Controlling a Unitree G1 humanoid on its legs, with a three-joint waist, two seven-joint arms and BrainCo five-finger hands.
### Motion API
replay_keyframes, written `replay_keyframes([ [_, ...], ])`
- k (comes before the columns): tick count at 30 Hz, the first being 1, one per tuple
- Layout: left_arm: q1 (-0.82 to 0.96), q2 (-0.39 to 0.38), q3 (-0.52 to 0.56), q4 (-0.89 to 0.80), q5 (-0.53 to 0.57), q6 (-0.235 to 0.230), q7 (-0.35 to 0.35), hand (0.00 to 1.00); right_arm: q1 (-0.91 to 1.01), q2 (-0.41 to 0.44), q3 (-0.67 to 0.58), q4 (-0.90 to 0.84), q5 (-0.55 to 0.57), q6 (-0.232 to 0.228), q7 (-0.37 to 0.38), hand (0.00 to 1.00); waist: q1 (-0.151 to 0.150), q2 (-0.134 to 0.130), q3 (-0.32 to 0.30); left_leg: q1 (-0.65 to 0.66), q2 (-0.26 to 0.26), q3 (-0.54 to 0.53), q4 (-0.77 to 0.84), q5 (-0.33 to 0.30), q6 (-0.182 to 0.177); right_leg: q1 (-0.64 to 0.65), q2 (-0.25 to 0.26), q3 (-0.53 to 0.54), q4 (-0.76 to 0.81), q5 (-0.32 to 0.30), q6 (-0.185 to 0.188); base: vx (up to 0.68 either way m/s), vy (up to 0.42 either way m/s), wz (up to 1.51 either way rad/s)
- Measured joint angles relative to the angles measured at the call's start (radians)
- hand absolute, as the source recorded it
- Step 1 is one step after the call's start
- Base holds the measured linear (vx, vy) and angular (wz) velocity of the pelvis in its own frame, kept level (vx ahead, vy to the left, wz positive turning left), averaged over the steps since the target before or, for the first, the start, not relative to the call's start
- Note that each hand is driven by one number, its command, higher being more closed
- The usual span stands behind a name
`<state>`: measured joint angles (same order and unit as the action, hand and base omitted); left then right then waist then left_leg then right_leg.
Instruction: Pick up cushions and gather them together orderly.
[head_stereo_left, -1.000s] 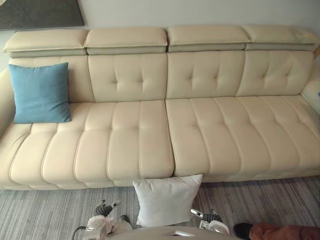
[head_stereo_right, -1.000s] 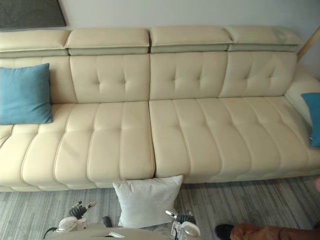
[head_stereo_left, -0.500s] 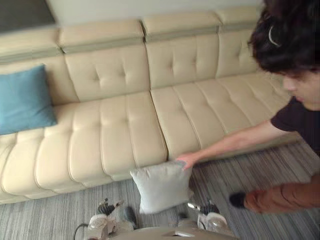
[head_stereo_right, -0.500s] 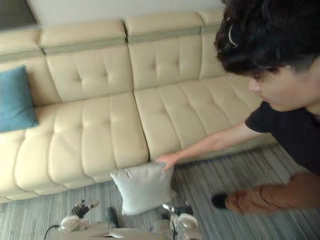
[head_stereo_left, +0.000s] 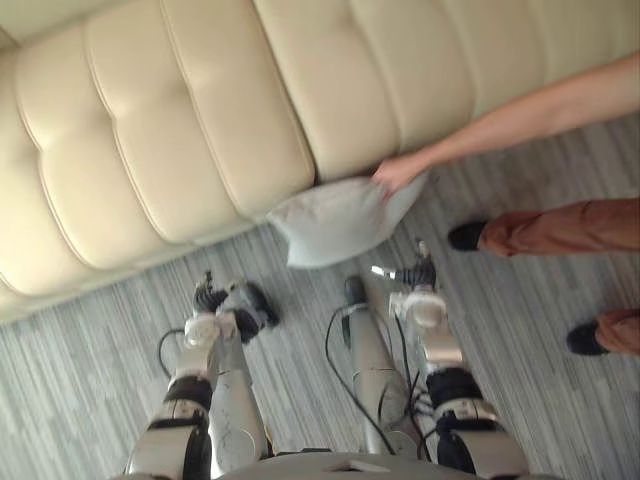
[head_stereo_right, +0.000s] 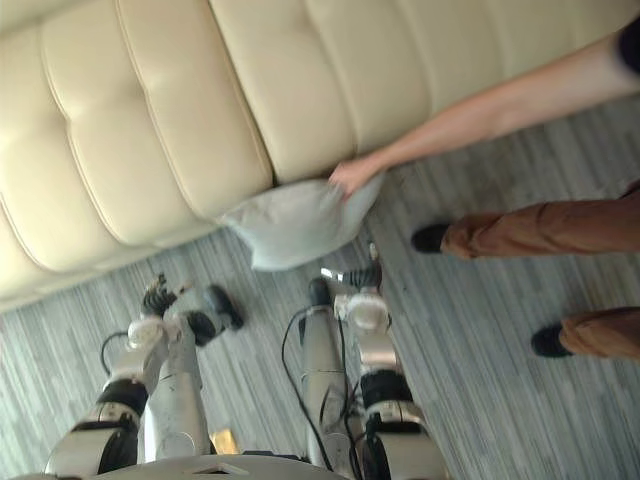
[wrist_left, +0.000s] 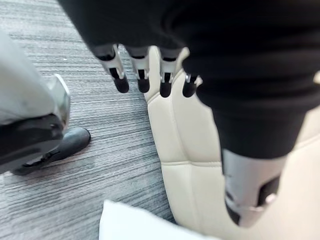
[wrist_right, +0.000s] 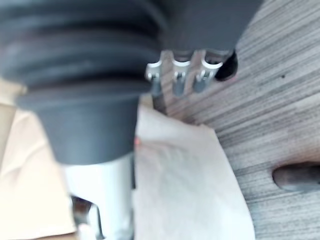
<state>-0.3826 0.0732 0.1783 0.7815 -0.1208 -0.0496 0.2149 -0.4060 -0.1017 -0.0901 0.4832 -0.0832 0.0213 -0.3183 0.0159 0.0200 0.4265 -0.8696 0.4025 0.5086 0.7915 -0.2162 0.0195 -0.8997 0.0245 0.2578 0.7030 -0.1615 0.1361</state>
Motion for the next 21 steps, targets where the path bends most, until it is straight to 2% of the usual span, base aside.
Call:
replay_keyframes([
  [5, -0.146, 0.024, 0.002, -0.049, -0.038, -0.002, 0.005, 0.00, -0.192, -0.020, 0.011, 0.006, 0.019, 0.004, -0.039, 0.00, 0.018, 0.002, 0.091, -0.186, 0.006, -0.046, 0.062, 0.008, 0.012, -0.174, -0.002, -0.028, 0.092, -0.012, 0.003, -0.01, -0.016, 0.14],
  [9, -0.204, 0.019, 0.003, -0.066, -0.056, -0.002, 0.022, 0.00, -0.284, -0.025, 0.033, 0.014, 0.042, 0.005, -0.065, 0.00, 0.030, 0.000, 0.113, -0.270, 0.004, -0.048, 0.089, 0.025, 0.034, -0.267, -0.011, -0.032, 0.151, -0.023, 0.020, 0.03, -0.002, 0.14],
  [14, -0.214, -0.003, 0.006, -0.067, -0.073, -0.002, 0.026, 0.00, -0.304, -0.023, 0.051, 0.040, 0.046, 0.005, -0.079, 0.00, 0.037, 0.000, 0.115, -0.289, 0.003, -0.072, 0.097, 0.032, 0.043, -0.274, -0.022, -0.068, 0.162, -0.029, 0.020, 0.04, -0.003, 0.07],
  [21, -0.210, -0.029, -0.007, -0.074, -0.073, -0.001, 0.042, 0.00, -0.277, -0.025, 0.053, 0.045, 0.045, 0.005, -0.088, 0.00, 0.032, 0.001, 0.114, -0.278, -0.042, -0.098, 0.038, 0.061, 0.036, -0.255, -0.058, -0.108, 0.157, -0.041, 0.005, 0.03, 0.008, 0.22],
])
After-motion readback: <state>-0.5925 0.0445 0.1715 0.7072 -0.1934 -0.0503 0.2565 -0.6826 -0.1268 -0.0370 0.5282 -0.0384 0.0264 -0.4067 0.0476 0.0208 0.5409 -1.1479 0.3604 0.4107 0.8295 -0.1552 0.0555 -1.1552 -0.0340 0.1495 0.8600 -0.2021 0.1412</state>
